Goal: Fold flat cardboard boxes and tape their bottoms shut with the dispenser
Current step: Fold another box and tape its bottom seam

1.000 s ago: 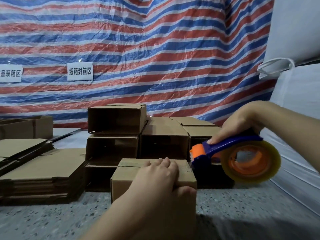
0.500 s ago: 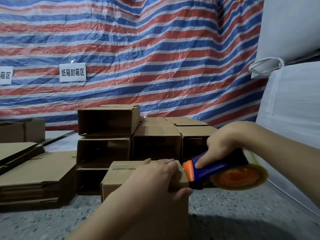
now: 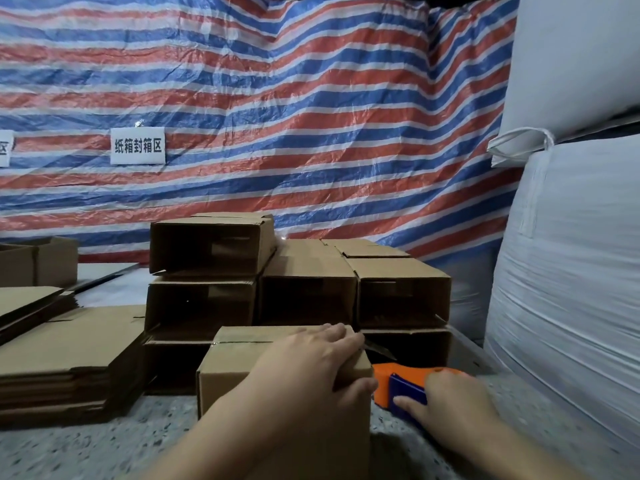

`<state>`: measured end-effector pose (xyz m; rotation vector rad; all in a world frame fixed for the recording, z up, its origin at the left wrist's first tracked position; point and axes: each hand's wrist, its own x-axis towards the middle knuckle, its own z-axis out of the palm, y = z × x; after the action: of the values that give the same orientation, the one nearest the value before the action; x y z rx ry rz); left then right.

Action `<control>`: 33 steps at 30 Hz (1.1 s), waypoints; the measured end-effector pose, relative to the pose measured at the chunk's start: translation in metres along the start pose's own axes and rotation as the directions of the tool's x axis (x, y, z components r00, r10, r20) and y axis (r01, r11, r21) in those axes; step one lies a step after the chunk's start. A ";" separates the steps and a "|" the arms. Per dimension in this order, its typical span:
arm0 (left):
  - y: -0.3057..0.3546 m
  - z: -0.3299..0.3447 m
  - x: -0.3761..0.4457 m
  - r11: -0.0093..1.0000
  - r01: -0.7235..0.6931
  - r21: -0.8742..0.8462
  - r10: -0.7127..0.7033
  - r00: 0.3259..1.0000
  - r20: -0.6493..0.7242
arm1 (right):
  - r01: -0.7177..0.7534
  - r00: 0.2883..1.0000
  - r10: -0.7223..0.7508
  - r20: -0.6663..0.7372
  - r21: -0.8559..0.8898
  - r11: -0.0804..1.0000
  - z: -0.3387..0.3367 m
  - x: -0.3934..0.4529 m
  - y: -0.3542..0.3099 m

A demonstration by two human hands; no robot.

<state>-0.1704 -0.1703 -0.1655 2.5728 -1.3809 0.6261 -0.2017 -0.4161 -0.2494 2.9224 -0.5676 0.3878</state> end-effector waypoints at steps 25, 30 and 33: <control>-0.003 0.007 0.002 1.000 -0.030 0.005 0.030 0.998 -0.050 | -0.368 0.927 0.019 0.374 0.921 -0.129 -0.049 -0.032 -0.087; -0.003 0.008 0.002 0.999 -0.041 0.010 0.041 0.997 -0.061 | -0.392 0.910 0.067 0.408 0.903 -0.177 -0.051 -0.039 -0.097; -0.004 0.006 0.001 0.998 -0.053 0.014 0.054 0.996 -0.069 | -0.278 0.949 0.115 0.295 0.949 -0.146 -0.052 -0.040 -0.092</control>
<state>-0.1647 -0.1711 -0.1706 2.5053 -1.4322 0.7266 -0.2136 -0.3084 -0.2185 4.3953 -1.1768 1.1999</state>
